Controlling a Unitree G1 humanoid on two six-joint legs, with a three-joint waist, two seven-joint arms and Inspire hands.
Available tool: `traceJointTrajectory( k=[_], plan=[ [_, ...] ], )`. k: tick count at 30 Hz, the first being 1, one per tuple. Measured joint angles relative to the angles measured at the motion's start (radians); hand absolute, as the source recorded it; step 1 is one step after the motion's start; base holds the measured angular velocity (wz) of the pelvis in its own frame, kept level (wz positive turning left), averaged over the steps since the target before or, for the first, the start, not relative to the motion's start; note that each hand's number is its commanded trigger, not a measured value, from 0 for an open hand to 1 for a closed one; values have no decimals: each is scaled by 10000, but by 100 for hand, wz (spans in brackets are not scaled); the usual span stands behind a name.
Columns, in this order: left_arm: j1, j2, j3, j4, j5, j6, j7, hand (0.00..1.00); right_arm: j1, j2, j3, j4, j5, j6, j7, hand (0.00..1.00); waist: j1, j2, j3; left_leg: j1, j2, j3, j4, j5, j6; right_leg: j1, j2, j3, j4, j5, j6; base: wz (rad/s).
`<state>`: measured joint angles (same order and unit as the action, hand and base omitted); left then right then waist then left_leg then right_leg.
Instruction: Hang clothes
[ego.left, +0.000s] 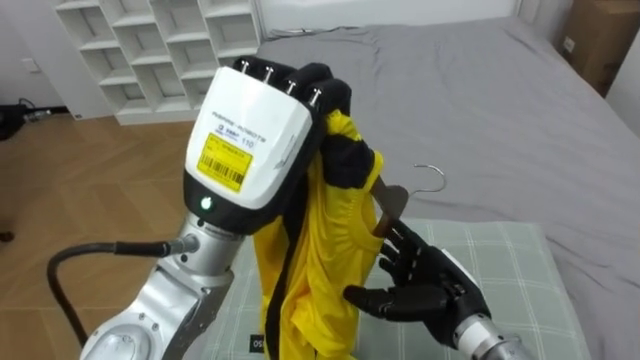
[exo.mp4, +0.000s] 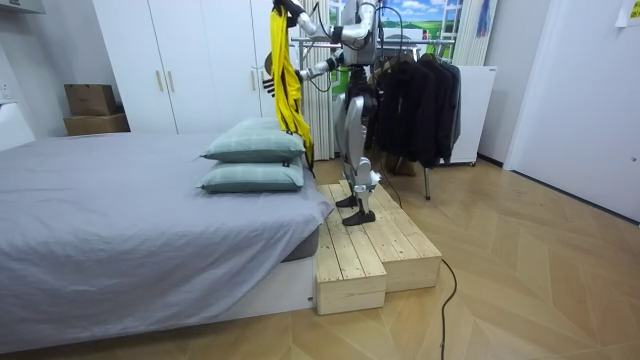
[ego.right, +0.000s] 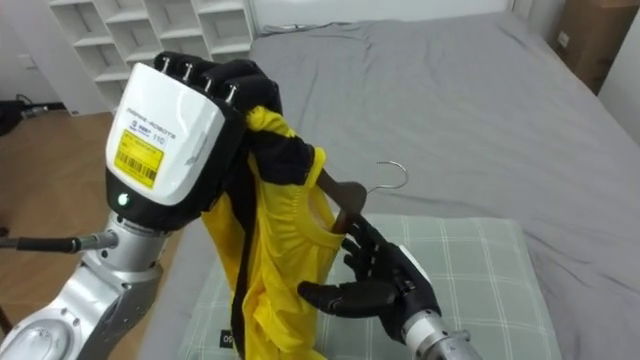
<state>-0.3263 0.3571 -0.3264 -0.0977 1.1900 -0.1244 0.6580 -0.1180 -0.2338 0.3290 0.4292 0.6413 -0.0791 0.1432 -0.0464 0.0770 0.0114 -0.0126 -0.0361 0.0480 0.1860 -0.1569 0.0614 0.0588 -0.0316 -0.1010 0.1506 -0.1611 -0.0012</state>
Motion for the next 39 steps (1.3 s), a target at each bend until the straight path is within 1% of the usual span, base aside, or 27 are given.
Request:
traceJointTrajectory(
  k=[1,3,7,10,12,16,20,21,27,35,39],
  plan=[
    [-139,-34,1,0,0,85,0,100,0,2,4,2,-5,86,0,0,18,21,-10,-33,3,13,6,0,0,-33,1,3,5,1,-1,0],
    [-319,-49,3,-4,-1,105,0,100,-1,12,4,2,-3,103,4,0,28,53,-25,-50,2,17,13,0,0,-47,-1,3,5,1,-1,0],
    [-326,-173,2,-12,0,105,1,100,-2,-2,1,3,23,109,-54,0,6,100,-35,-67,-13,13,21,0,0,-59,-13,24,-4,0,-1,0],
    [-407,-193,2,-12,1,137,3,100,-2,1,2,11,165,164,-240,0,11,188,-38,-74,-38,9,21,0,1,-61,-26,13,-5,0,0,0],
    [-454,-264,2,-12,14,180,3,100,-8,39,5,107,215,164,-250,0,8,242,-60,-59,-85,11,16,2,3,-52,-31,21,-4,0,0,0],
    [-499,-315,-105,-44,20,241,3,100,-164,219,6,860,410,162,-250,0,-22,261,-58,27,-78,6,13,2,4,46,-30,-12,-5,0,-1,2],
    [-772,-393,-297,-178,29,287,-97,100,-210,337,5,1542,650,157,-245,0,3,262,-56,48,-72,-60,18,3,4,92,-39,-81,-6,0,0,3],
    [-773,-407,-297,-270,29,291,-153,100,-210,399,5,1584,653,155,-245,0,-12,262,-55,49,-72,-58,18,3,4,91,-38,-80,-6,0,0,0],
    [-774,-593,-297,-402,26,290,-403,100,-210,447,3,1589,645,139,-246,0,-4,249,-46,49,-73,-57,15,2,4,89,-35,-77,-14,0,0,0],
    [-774,-604,-298,-404,26,281,-418,100,-218,452,-2,1537,643,139,-245,0,-2,238,-39,45,-82,-56,6,2,4,89,-35,-78,-16,0,1,0],
    [-773,-605,-298,-404,22,281,-415,100,-361,452,-2,1537,653,139,-246,0,2,229,-32,51,-74,-49,-3,2,4,85,-33,-55,-16,0,1,0]
  ],
)
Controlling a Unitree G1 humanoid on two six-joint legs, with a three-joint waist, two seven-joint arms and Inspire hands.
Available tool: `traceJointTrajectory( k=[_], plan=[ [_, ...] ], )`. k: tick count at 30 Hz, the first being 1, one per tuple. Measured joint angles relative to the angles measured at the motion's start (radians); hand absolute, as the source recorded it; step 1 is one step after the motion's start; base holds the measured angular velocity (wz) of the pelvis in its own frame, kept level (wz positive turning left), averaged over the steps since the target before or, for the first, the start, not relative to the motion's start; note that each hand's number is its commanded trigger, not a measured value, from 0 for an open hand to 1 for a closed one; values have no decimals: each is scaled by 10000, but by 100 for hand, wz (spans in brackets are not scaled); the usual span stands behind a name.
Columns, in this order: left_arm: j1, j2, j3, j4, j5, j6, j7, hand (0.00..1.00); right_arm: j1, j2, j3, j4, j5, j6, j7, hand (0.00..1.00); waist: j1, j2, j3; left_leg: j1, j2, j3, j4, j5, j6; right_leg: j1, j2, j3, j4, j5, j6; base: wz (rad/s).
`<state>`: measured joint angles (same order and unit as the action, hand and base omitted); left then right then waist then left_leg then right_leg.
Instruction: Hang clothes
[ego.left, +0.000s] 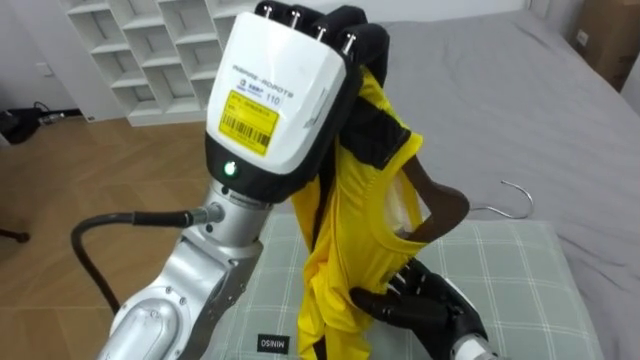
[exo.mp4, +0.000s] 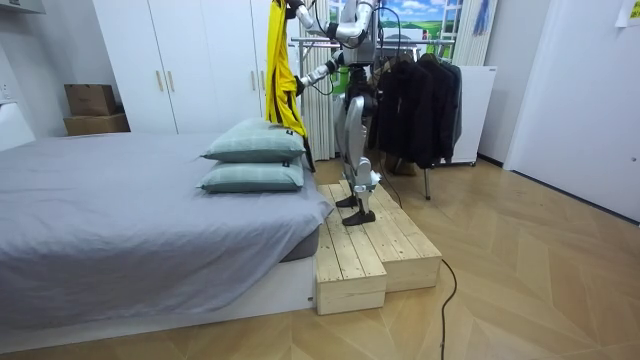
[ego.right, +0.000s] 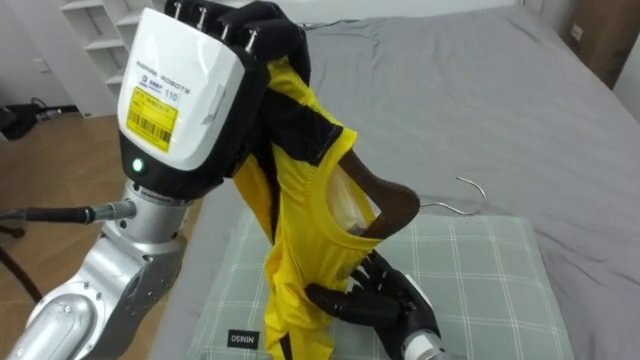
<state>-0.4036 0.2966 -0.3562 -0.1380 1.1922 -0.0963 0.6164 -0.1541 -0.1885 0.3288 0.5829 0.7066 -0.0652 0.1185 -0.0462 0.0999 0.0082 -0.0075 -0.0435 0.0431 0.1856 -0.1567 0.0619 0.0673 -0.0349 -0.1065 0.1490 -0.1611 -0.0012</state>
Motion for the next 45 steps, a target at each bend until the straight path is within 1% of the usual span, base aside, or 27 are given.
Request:
traceJointTrajectory(
  k=[6,12,16,18,22,27,28,29,30,31,36,39,43,45],
  plan=[
    [0,-18,-6,1,-25,1,0,100,-223,11,16,-152,-60,0,-4,0,0,-9,6,-2,-3,9,-15,0,0,-15,0,33,0,0,0,0],
    [1,-195,-9,79,-117,8,0,100,-221,-63,222,-1149,-140,12,-66,0,-5,-104,70,13,-7,55,3,0,0,-12,5,146,1,0,0,0],
    [16,-266,-15,153,-16,33,12,100,-222,-44,268,-1676,-347,17,-74,0,2,-125,84,38,-1,90,2,0,0,-4,1,184,4,0,0,-1],
    [22,-328,-19,211,-17,82,83,100,-222,-31,330,-1807,-468,19,-74,0,2,-161,80,51,-9,93,1,0,0,4,4,182,14,0,0,0],
    [32,-315,-24,213,-23,137,138,100,-222,-50,379,-1848,-681,34,-75,0,-1,-172,79,53,-8,93,0,0,0,2,7,185,17,0,0,0],
    [30,-317,-23,213,-28,346,505,100,-225,-57,421,-2145,-772,114,-150,0,13,-169,69,25,-6,96,2,1,0,-33,13,177,20,0,0,0],
    [30,-315,-23,213,-29,416,581,100,-235,-45,436,-2190,-796,123,-185,38,20,-170,66,25,-3,97,3,1,0,-36,14,165,22,0,0,0],
    [30,-314,-23,213,-38,499,653,100,-235,-40,440,-2245,-802,124,-220,60,23,-168,65,23,-2,98,10,1,0,-42,14,155,26,0,0,0],
    [30,-315,-23,213,-38,533,694,100,-236,-40,440,-2278,-806,125,-237,97,32,-170,63,17,-2,106,10,1,0,-58,12,159,37,0,0,-4],
    [29,-315,-21,212,-38,577,769,100,-236,-40,441,-2361,-805,137,-311,100,62,-180,56,-11,1,125,10,2,1,-104,12,171,56,0,0,-5],
    [30,-312,-22,214,-35,775,794,100,-238,-36,446,-2418,-816,142,-363,100,89,-205,42,-11,5,138,11,4,4,-121,-3,187,74,0,0,-1],
    [30,-301,-24,221,-38,893,804,100,-238,-37,594,-2422,-787,143,-363,100,97,-238,26,-2,53,162,18,5,4,-121,-1,194,97,0,0,0],
    [31,-300,-26,297,-41,926,941,100,-235,-39,718,-2421,-781,169,-364,100,84,-243,28,14,59,180,30,6,4,-101,2,191,106,0,0,0],
    [32,-302,-42,387,-44,950,1000,100,-231,-41,748,-2416,-772,257,-364,100,51,-245,30,38,63,180,32,6,4,-71,6,191,100,0,0,0]
  ],
)
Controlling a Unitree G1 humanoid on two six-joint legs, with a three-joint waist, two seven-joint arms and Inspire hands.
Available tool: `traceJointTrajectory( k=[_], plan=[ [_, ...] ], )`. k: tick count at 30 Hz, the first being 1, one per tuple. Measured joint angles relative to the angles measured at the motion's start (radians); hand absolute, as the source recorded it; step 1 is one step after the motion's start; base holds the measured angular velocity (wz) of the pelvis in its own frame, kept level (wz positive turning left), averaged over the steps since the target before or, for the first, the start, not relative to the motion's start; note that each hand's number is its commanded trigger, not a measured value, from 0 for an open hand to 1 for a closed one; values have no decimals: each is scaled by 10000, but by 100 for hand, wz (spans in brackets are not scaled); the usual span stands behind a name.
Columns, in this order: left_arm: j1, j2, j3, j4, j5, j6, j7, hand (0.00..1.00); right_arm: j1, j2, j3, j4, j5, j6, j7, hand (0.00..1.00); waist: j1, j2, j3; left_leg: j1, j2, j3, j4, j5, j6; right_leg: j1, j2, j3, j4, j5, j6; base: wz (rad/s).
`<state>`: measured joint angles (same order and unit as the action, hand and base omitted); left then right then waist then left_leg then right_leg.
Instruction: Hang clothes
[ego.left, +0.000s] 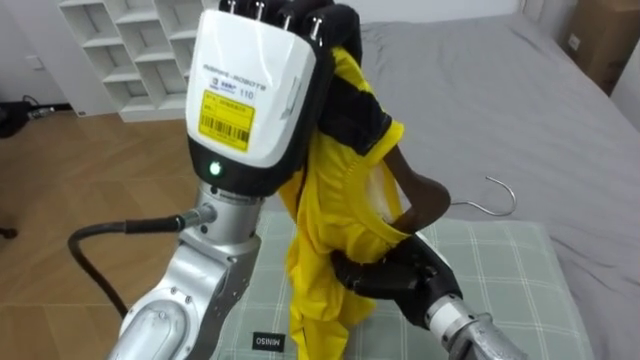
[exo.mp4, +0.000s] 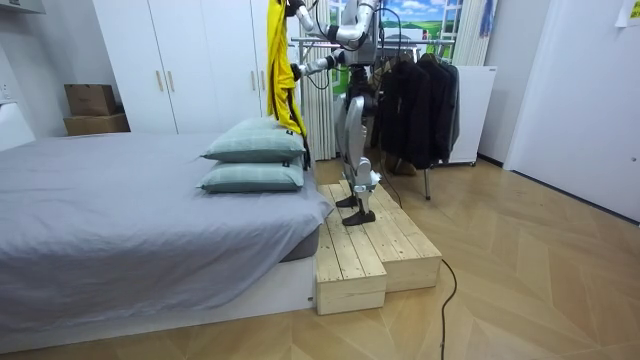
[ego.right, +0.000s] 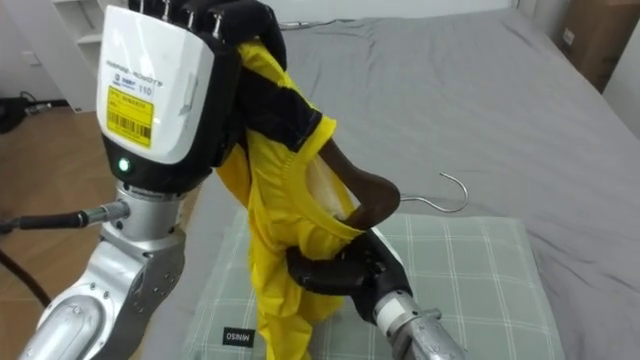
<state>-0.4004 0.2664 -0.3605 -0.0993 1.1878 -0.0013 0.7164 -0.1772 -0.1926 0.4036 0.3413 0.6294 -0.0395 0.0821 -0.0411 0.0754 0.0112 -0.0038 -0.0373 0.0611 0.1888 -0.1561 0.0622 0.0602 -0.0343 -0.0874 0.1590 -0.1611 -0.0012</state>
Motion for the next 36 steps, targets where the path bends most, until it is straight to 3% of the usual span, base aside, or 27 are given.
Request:
traceJointTrajectory(
  k=[7,24,36],
  plan=[
    [4,6,-342,53,9,188,6,100,3,-81,55,2,0,278,-40,100,-62,-37,11,84,-1,-18,-20,-2,-2,111,6,-25,-41,0,0,0],
    [167,229,-490,54,-4,247,-21,100,66,-442,85,1,103,291,44,100,-106,-55,1,85,5,-24,-33,-2,-2,114,12,-36,-47,1,0,0],
    [451,373,-437,142,-186,158,-35,100,107,-895,34,-1,-953,315,63,100,-171,-165,-34,139,1,15,-16,-2,-2,137,6,33,-16,1,0,0]
  ],
)
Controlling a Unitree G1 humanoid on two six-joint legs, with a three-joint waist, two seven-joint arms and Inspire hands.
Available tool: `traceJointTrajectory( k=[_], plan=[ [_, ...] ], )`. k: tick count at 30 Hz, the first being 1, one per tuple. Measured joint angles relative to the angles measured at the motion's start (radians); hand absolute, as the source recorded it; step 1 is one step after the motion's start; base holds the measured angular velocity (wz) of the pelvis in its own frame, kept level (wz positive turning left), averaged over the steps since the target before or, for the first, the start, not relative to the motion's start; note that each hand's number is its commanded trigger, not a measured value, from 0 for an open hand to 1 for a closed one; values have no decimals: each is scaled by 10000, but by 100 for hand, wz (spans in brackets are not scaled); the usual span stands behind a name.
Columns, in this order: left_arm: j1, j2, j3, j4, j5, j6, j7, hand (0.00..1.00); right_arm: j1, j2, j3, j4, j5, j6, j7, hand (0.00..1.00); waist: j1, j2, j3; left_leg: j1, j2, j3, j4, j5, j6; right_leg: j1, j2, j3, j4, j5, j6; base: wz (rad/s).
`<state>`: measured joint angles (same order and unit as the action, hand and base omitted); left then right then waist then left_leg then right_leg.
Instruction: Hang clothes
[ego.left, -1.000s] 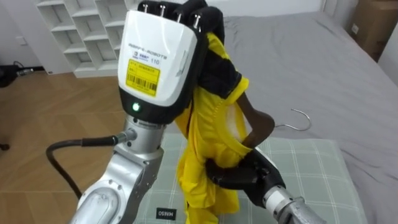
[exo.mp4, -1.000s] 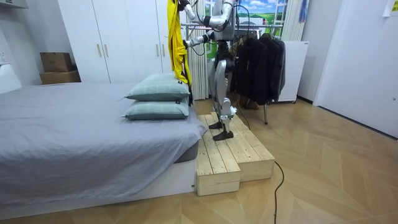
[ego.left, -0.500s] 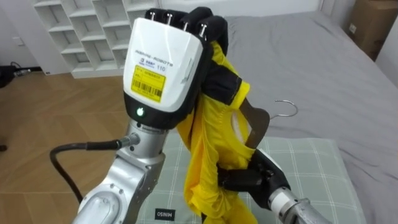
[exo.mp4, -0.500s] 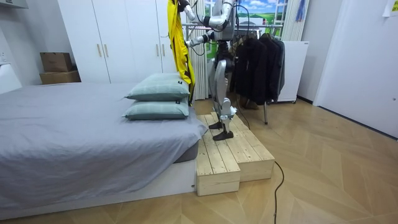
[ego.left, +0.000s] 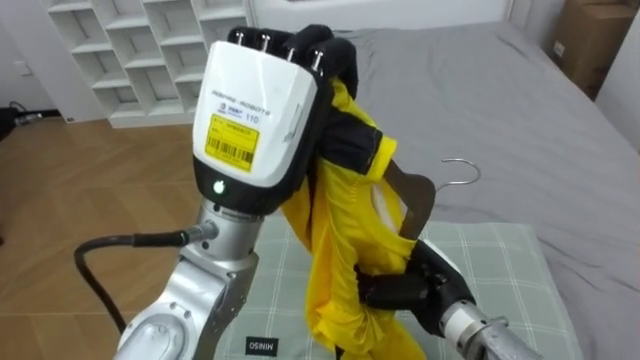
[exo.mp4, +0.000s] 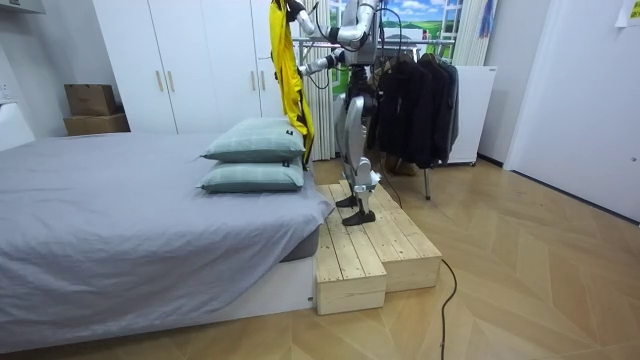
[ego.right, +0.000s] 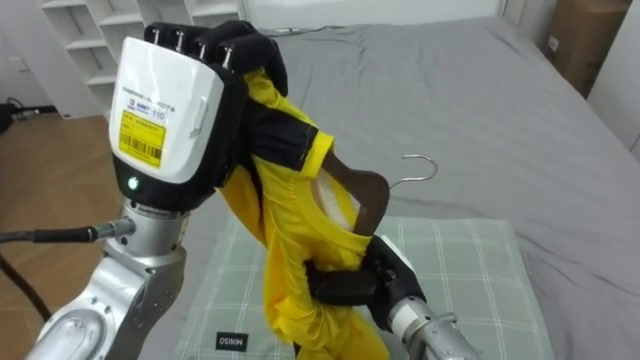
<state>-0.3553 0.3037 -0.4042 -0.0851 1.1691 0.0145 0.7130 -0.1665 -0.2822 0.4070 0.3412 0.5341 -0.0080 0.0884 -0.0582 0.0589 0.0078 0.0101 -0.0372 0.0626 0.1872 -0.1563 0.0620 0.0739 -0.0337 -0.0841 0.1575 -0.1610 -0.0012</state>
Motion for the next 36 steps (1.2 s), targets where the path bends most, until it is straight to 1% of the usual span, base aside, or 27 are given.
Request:
traceJointTrajectory(
  k=[1,3,4,6,7,8,10,11,12,13,14,18,19,21,22,24,27,29,31,32,33,34,36],
  plan=[
    [73,-1,20,70,4,-3,-15,100,94,4,-76,0,-393,0,37,100,2,-60,-22,29,13,18,-3,0,0,20,5,-2,-4,0,0,0],
    [504,16,106,86,-1,-14,-92,100,447,68,-454,-13,-1414,0,256,100,-87,-192,-47,122,20,9,-24,-1,-1,123,19,17,-50,0,0,0],
    [622,33,116,86,-10,-14,-99,100,534,63,-543,-36,-1667,0,272,100,-115,-215,-60,122,19,-5,-27,-2,-3,127,20,16,-50,0,0,0],
    [1006,116,136,87,-9,-32,-229,100,722,41,-959,-49,-2518,11,242,100,-180,-264,-53,119,9,-62,-32,-2,-2,121,19,-5,-51,0,0,0],
    [1102,154,140,86,-6,-73,-233,100,745,33,-1065,-48,-2719,13,245,100,-192,-267,-54,125,6,-64,-31,-2,-2,121,16,-1,-49,0,0,-4],
    [1220,248,145,89,-6,-191,-246,100,792,12,-1271,-48,-3087,14,220,100,-192,-276,-48,139,8,-40,-31,-2,-2,121,15,22,-45,0,0,-5],
    [1297,410,172,147,-78,-424,-244,100,814,-104,-1378,-52,-3492,13,144,100,-190,-305,-44,176,17,-1,-32,-2,-2,133,14,34,-37,0,0,-5],
    [1378,522,193,192,-282,-613,-239,100,875,-166,-1518,-92,-3783,-6,93,100,-207,-322,-46,192,23,45,-31,-3,-2,154,19,39,-43,0,0,0],
    [1449,575,214,216,-394,-705,-231,100,919,-179,-1606,-115,-3938,-33,62,100,-211,-327,-46,197,24,49,-31,-3,-2,159,21,44,-43,0,-1,-3],
    [1633,695,290,353,-583,-897,-226,100,950,-226,-1721,-150,-4278,-46,-70,100,-214,-327,-46,200,30,75,-33,-2,-2,155,27,97,-41,0,-1,-5],
    [1748,760,322,579,-780,-1015,-245,100,964,-259,-1847,-160,-4614,-46,-167,100,-205,-330,-44,202,39,102,-33,-2,-3,147,44,170,-40,2,-3,-6],
    [2062,780,427,982,-968,-1181,-307,100,997,-297,-2023,-165,-5247,-123,-310,100,-228,-378,-21,195,42,121,-35,-3,-3,139,49,161,-40,3,-6,-1],
    [2219,754,544,981,-964,-1320,-308,100,1011,-297,-2074,-165,-5645,-158,-312,100,-211,-411,-1,185,45,138,-44,-3,-3,124,53,149,-41,3,-6,0],
    [2545,651,661,1157,-976,-1472,-346,100,1094,-289,-2256,-182,-6440,-198,-298,100,-227,-509,-8,195,44,145,-62,-3,-4,114,52,143,-53,3,-5,0],
    [2606,641,666,1220,-976,-1473,-404,100,1146,-283,-2324,-220,-6618,-203,-289,100,-216,-539,-11,192,44,144,-67,-3,-4,112,53,141,-61,3,-5,0],
    [2792,644,798,1568,-986,-1553,-595,100,1209,-285,-2466,-345,-7408,-220,-208,100,-242,-670,-8,165,41,149,-81,-3,-4,85,55,144,-67,3,-5,0],
    [2908,619,900,1895,-992,-1653,-734,100,1272,-290,-2648,-667,-8107,-229,-190,100,-243,-792,-35,159,39,156,-136,-3,-4,49,50,153,-68,1,-4,-1],
    [3141,612,900,1974,-1092,-1734,-958,100,1308,-332,-2820,-882,-8481,-269,-191,100,-237,-912,-102,217,38,162,-176,-2,-3,70,46,198,-74,1,-2,-5],
    [3167,614,911,2061,-1152,-1773,-1104,100,1320,-387,-2850,-971,-8687,-289,-191,100,-217,-1006,-109,274,43,164,-182,-2,-3,116,47,220,-74,1,-3,0],
    [3195,607,956,2063,-1163,-1785,-1194,70,1357,-389,-2912,-1078,-8822,-371,-184,100,-200,-1023,-109,284,43,159,-189,-3,-3,133,48,207,-76,1,-2,0],
    [3206,607,978,2062,-1167,-1798,-1225,4,1390,-389,-2961,-1162,-8865,-404,-180,100,-200,-1022,-109,283,42,159,-192,-3,-2,133,46,194,-76,1,-2,0],
    [3221,603,1039,2063,-1172,-1848,-1364,0,1475,-388,-3081,-1283,-8901,-521,-162,100,-182,-1022,-108,289,41,158,-206,-3,-3,141,44,177,-76,1,-2,0],
    [3488,558,1289,2061,-1188,-2002,-1436,0,1634,-457,-3118,-1569,-9031,-575,3,100,-172,-1030,-103,341,53,151,-234,-4,-4,173,54,175,-72,1,-2,0]
  ],
)
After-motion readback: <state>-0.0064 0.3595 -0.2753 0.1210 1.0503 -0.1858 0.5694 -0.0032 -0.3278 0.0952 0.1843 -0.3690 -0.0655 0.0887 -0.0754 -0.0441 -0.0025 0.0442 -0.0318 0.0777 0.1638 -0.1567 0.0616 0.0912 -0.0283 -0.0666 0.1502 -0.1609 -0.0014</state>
